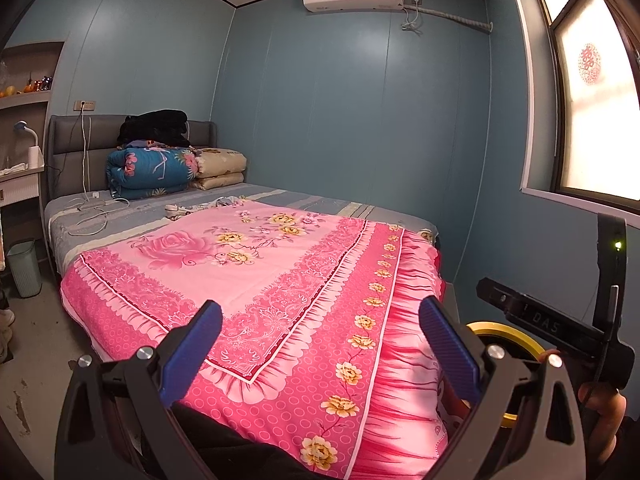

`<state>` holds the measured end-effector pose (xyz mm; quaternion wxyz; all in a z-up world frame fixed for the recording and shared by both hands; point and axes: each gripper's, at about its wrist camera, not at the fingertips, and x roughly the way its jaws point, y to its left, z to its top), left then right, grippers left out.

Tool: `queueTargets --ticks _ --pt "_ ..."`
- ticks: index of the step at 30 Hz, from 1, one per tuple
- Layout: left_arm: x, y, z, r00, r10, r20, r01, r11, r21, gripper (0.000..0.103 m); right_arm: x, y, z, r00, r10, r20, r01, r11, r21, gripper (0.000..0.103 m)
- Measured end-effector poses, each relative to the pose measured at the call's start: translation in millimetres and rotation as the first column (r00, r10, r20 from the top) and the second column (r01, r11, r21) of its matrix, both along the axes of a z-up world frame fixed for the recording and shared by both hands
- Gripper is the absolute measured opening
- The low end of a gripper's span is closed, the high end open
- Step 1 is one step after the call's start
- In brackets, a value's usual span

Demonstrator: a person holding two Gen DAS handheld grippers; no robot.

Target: Collect trash

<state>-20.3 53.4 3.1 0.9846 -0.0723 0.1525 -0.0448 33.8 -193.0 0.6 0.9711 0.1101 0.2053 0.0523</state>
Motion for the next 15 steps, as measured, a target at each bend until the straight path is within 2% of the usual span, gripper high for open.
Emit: queueTargets --ticks 15 --pt "0.8 -1.0 -2.4 1.000 -0.006 -0.010 0.006 1.000 -0.005 0.095 -1.0 -0.6 -4.5 1.000 -0.002 -0.007 0.002 1.000 0.004 0.095"
